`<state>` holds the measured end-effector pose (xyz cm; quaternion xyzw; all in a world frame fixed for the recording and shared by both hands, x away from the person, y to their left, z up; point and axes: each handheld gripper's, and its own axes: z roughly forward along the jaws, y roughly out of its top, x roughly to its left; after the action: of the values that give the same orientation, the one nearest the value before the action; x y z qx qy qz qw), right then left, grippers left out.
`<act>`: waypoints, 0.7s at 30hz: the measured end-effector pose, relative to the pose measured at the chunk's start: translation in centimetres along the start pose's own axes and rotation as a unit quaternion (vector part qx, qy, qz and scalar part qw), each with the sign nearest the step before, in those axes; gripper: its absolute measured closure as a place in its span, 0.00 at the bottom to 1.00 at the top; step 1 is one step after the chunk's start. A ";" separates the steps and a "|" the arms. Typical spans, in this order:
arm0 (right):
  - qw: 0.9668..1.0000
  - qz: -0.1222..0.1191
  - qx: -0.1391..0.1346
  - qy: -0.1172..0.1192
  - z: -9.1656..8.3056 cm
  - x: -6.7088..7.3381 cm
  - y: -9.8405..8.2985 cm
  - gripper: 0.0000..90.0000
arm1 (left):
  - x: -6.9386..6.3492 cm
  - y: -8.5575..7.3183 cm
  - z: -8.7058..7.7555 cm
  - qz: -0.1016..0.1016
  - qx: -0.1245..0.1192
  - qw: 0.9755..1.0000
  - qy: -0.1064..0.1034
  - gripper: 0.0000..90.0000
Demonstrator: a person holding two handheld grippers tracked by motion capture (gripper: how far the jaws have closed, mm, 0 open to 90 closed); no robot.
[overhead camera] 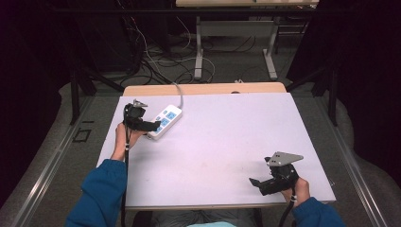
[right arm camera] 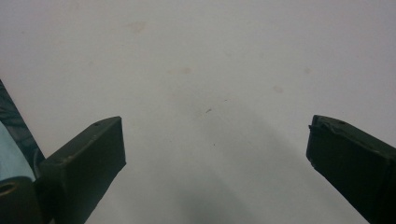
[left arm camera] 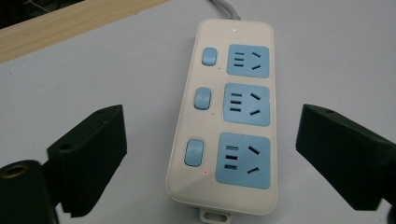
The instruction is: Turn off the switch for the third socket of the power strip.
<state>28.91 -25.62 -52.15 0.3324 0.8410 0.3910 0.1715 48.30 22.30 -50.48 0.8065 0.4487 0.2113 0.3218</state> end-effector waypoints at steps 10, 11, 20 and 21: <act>1.000 0.002 0.000 -0.004 0.0 0.0 0.0 0.04 | 0.6 0.1 -0.1 -0.011 -0.012 1.000 -0.006 0.47; 1.000 0.002 0.000 -0.004 0.0 0.0 0.0 0.04 | 0.6 0.1 -0.1 -0.016 -0.015 1.000 -0.007 0.47; 1.000 0.001 0.000 -0.003 0.1 0.0 0.0 0.05 | 0.8 0.1 0.3 -0.018 -0.021 1.000 -0.014 0.82; 1.000 0.001 0.004 0.000 0.0 -0.1 0.0 0.05 | 0.8 0.1 0.4 -0.020 -0.025 0.999 -0.015 0.88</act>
<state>28.98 -25.64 -52.18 0.3338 0.8421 0.3881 0.1696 48.99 22.81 -50.70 0.7919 0.4546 0.2038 0.3531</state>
